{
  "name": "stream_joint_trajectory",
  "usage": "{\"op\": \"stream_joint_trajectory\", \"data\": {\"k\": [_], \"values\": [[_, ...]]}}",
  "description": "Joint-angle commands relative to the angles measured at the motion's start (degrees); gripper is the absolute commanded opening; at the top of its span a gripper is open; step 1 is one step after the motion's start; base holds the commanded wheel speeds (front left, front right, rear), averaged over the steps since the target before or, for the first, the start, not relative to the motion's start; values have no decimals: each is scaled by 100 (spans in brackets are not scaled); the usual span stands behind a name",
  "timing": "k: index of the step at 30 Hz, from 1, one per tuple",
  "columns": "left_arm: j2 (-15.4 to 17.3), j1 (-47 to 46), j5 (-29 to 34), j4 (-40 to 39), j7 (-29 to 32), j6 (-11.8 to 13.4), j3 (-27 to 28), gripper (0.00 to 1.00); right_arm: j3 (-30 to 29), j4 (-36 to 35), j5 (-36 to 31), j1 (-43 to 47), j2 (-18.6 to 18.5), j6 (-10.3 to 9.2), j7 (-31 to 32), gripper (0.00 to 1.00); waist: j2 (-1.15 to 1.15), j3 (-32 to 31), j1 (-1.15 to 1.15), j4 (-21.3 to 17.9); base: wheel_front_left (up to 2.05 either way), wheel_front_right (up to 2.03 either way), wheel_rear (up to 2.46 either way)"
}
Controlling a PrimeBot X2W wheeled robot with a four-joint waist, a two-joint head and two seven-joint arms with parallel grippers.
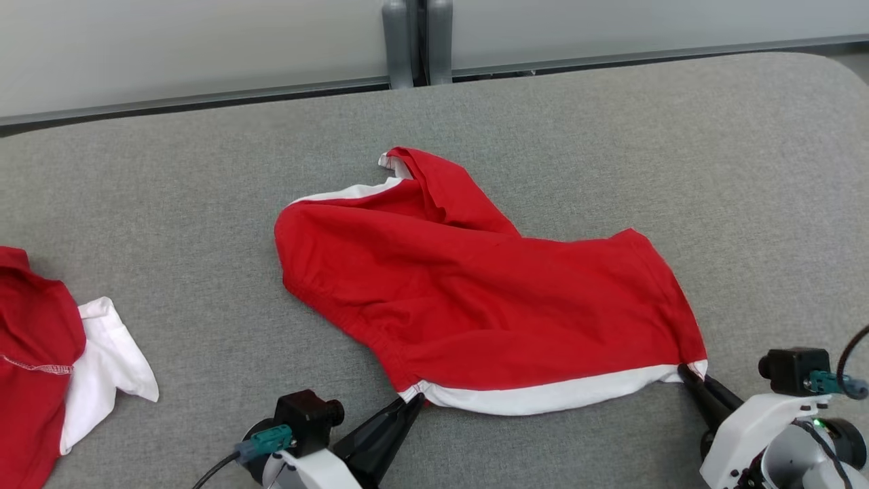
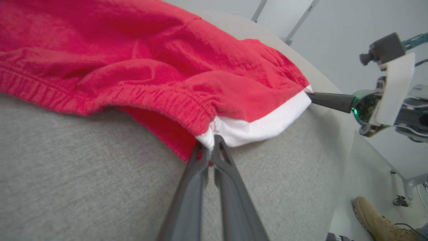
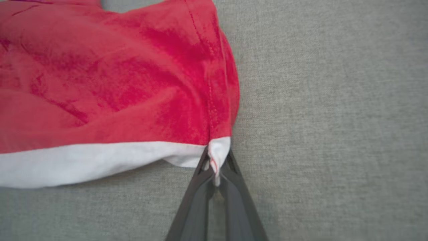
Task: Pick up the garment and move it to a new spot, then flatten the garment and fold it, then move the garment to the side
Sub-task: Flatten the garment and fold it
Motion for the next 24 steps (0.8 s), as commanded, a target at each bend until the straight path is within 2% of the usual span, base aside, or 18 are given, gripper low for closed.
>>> {"op": "stream_joint_trajectory", "data": {"k": [1, 5, 9, 15, 16, 19, 21, 24], "values": [[65, 72, -63, -79, 9, -3, 7, 0, 18, -55, 140, 149, -28, -1, 61, 0, 0, -82, 0, 16, 0, 0, 0], [340, 356, -348, -809, 102, 37, 132, 0, -172, -926, 1025, 360, -260, 0, 169, 0, 0, -256, 0, 24, 0, 0, 0], [721, 525, -584, -1960, 375, 169, 328, 0, -540, -2038, 1905, 609, -530, 0, 321, 0, 0, -316, 0, 57, 0, 0, 0], [1310, -107, -822, -3588, 1056, 361, 872, 0, -1273, -3426, 2700, 318, -827, 0, 675, 0, 0, -80, 0, 129, 0, 0, 0], [1528, -620, -873, -3861, 1390, 385, 1143, 0, -1470, -3695, 2890, -15, -878, 0, 848, 0, 0, 93, 0, 172, 0, 0, 0], [1594, -1582, -1160, -3979, 1904, 360, 1490, 0, -1744, -3833, 3078, -755, -828, 0, 1125, 0, 0, 437, 0, 230, 0, 0, 0], [1655, -2420, -1315, -3747, 2253, 338, 1751, 0, -1829, -3727, 3083, -1403, -725, 0, 1347, 0, 0, 693, 0, 258, 0, 0, 0], [1505, -3694, -1567, -3131, 2697, 291, 1962, 0, -1885, -3253, 2909, -2587, -490, 0, 1682, 0, 0, 1172, 0, 247, 0, 0, 0]]}}
